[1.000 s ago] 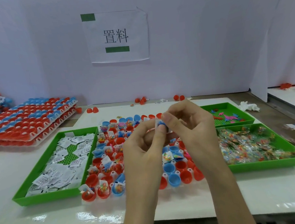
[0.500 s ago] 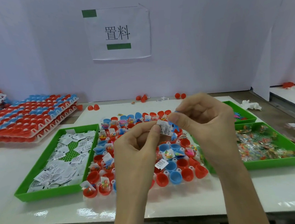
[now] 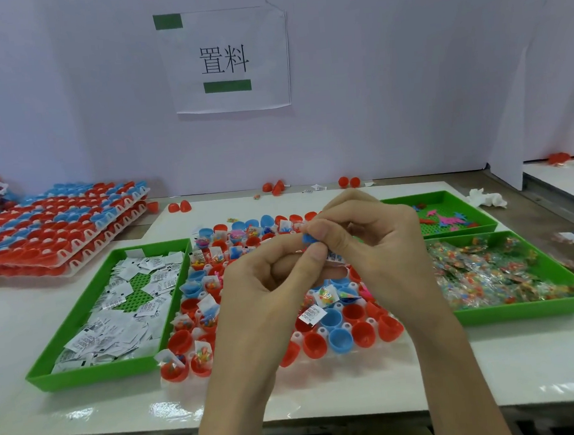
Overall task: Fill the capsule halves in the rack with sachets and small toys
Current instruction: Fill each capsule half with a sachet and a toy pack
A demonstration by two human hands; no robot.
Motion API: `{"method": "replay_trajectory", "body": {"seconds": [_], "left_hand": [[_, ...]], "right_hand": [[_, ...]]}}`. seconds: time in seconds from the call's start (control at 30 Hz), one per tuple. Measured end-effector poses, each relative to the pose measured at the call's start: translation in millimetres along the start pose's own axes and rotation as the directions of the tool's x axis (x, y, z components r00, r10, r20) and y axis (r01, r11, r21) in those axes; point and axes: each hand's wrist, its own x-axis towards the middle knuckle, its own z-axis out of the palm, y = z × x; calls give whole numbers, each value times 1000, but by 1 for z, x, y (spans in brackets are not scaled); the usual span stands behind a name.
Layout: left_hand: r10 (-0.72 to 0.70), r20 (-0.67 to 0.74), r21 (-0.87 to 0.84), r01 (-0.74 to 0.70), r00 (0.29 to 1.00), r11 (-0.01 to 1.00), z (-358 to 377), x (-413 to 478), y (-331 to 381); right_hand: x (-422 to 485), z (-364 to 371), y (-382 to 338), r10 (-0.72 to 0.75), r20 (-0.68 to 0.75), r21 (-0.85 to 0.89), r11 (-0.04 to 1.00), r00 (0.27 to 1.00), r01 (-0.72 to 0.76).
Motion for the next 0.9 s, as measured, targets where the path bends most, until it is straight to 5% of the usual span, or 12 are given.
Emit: {"method": "replay_trajectory", "body": {"seconds": [0.2,0.37,0.53,0.9], "left_hand": [[-9,-45,-48,7,999,999,-3,-3,-2],[-37,-100,-51,32,994,998,-6,-1,-3],[-48,-100,-38,44,994,998,-2,-2,-4],[-42,-106,-59,36,994,998,1,-3,-2]], "right_hand": [[0,-24,20,125,-234,-136,978,964,-160],[-13,-79,73,482,-314,-460,676,818,-575],[-24,-81,101,659,-233,-563,508,715,-652],[-25,-78,101,599,-296,-479,582,745,-658]]}}
